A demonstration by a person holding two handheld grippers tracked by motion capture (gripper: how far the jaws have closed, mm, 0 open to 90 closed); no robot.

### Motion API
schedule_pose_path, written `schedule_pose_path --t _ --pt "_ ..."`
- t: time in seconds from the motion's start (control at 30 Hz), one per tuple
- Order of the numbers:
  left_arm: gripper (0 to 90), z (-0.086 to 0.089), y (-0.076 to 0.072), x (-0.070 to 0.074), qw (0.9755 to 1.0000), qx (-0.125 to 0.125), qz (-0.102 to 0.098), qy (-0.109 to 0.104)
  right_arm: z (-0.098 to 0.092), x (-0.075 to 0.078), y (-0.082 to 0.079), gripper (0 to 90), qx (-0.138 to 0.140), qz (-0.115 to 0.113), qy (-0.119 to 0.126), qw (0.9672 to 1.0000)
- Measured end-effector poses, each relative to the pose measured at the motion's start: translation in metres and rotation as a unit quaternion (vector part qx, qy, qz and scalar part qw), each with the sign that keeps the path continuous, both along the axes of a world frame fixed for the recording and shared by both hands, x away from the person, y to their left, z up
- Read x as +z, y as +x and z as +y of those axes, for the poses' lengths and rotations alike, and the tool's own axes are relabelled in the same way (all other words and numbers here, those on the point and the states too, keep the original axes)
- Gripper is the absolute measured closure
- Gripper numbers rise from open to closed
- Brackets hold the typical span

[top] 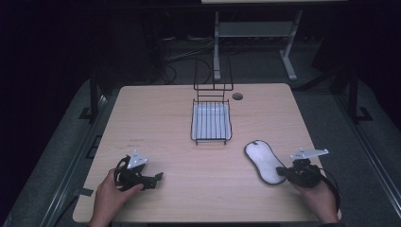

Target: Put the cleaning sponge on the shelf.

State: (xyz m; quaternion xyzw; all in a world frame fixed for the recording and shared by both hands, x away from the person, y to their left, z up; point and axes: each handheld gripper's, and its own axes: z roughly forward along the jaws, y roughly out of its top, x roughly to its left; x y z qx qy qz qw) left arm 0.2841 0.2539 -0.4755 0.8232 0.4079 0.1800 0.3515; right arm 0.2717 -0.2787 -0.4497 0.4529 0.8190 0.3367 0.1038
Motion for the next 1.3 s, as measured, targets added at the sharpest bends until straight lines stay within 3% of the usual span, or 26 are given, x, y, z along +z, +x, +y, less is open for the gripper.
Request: schedule_pose_path --t 0.43,0.63,0.73,0.93,1.13,1.3 --pt "12.7 0.0 0.0 0.0 1.0 0.0 0.0 0.0 -0.018 0.0 0.005 88.9 -0.022 0.005 0.006 0.9997" --pt "12.7 0.0 0.0 0.0 1.0 0.0 0.0 0.0 -0.018 0.009 0.006 71.8 -0.025 -0.016 0.027 0.9992" --pt "12.7 0.0 0.0 0.0 1.0 0.0 0.0 0.0 -0.018 0.012 0.008 58.2 -0.033 -0.015 0.034 0.9987" --pt "12.7 0.0 0.0 0.0 1.0 0.0 0.0 0.0 -0.012 0.013 0.017 35.6 -0.041 -0.025 0.027 0.9985" --pt "12.7 0.0 0.0 0.0 1.0 0.0 0.0 0.0 0.001 0.011 0.031 13.2 -0.038 -0.014 -0.002 0.9992" --pt "12.7 0.0 0.0 0.0 1.0 0.0 0.0 0.001 0.011 0.004 0.044 9.5 -0.031 0.002 -0.015 0.9994"
